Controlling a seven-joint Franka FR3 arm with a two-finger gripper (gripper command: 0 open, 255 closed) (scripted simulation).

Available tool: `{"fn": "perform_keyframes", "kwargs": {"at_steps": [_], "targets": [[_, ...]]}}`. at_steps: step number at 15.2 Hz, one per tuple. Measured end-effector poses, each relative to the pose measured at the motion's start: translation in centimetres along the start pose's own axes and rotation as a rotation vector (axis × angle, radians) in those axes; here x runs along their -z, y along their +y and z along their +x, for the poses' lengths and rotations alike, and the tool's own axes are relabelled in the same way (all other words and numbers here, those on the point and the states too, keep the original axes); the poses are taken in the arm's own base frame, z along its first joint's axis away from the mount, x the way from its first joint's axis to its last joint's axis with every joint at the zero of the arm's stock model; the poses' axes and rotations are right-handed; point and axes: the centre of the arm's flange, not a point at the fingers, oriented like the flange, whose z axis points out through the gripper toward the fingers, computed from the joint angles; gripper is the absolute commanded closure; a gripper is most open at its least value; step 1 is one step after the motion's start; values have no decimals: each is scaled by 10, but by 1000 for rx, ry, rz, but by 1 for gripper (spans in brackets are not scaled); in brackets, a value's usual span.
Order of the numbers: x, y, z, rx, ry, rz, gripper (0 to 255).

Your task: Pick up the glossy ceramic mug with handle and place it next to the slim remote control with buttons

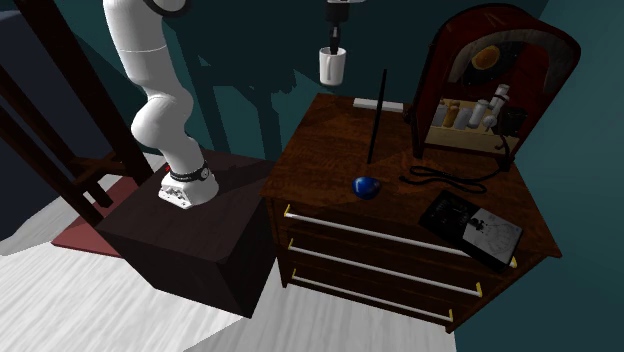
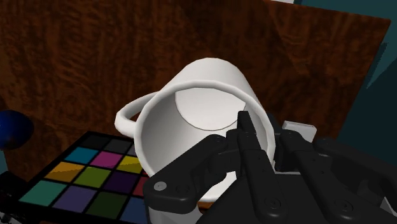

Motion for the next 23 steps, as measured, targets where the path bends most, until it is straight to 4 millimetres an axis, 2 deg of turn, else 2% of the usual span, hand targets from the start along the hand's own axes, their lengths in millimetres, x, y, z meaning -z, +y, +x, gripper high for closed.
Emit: {"fn": "perform_keyframes", "kwargs": {"at_steps": [23], "targets": [[-121, -5, 2, 0, 0, 0, 255]]}}
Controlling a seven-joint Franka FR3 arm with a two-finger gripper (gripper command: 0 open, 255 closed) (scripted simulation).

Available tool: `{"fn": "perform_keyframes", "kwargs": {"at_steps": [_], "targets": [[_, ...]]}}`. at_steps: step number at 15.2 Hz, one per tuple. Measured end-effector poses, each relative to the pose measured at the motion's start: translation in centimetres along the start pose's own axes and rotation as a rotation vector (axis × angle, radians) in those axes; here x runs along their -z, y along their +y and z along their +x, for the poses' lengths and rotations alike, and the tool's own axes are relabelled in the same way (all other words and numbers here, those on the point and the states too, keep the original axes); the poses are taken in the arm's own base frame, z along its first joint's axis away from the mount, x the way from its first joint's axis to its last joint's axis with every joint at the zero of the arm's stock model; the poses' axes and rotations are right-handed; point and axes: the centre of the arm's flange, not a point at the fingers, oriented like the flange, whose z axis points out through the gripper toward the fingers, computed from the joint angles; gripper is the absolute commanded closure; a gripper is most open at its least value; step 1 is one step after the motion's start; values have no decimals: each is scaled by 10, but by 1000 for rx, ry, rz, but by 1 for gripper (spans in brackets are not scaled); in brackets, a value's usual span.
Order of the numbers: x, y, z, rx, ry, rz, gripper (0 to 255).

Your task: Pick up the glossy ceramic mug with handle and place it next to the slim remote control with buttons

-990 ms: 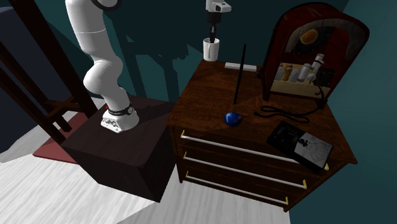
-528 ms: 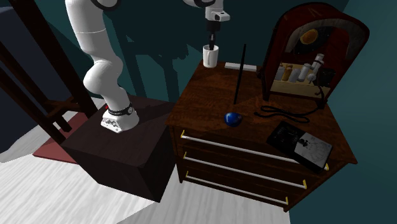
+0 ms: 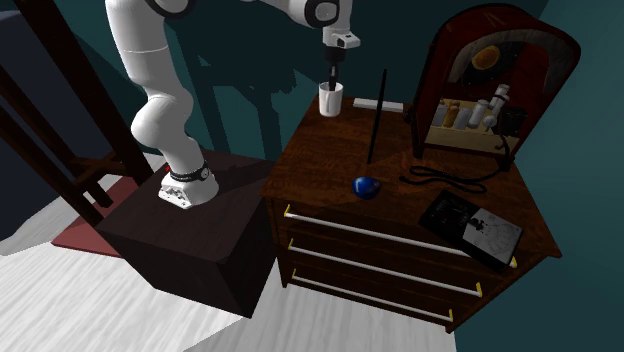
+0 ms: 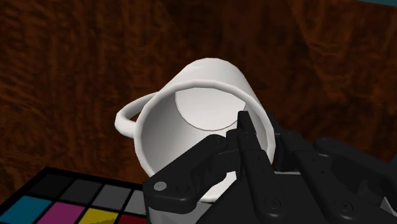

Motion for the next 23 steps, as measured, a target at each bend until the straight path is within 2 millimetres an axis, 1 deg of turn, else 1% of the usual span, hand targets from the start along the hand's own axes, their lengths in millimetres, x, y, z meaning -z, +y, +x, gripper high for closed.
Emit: {"fn": "perform_keyframes", "kwargs": {"at_steps": [5, 10, 11, 17, 19, 21, 23], "targets": [[-23, -2, 0, 0, 0, 0, 255], [-26, -2, 0, 0, 0, 0, 255], [-26, -2, 0, 0, 0, 0, 0], [-26, -2, 0, 0, 1, 0, 0], [-10, -2, 2, 0, 1, 1, 0], [15, 2, 1, 0, 2, 1, 0], [22, -1, 1, 0, 2, 1, 0]]}}
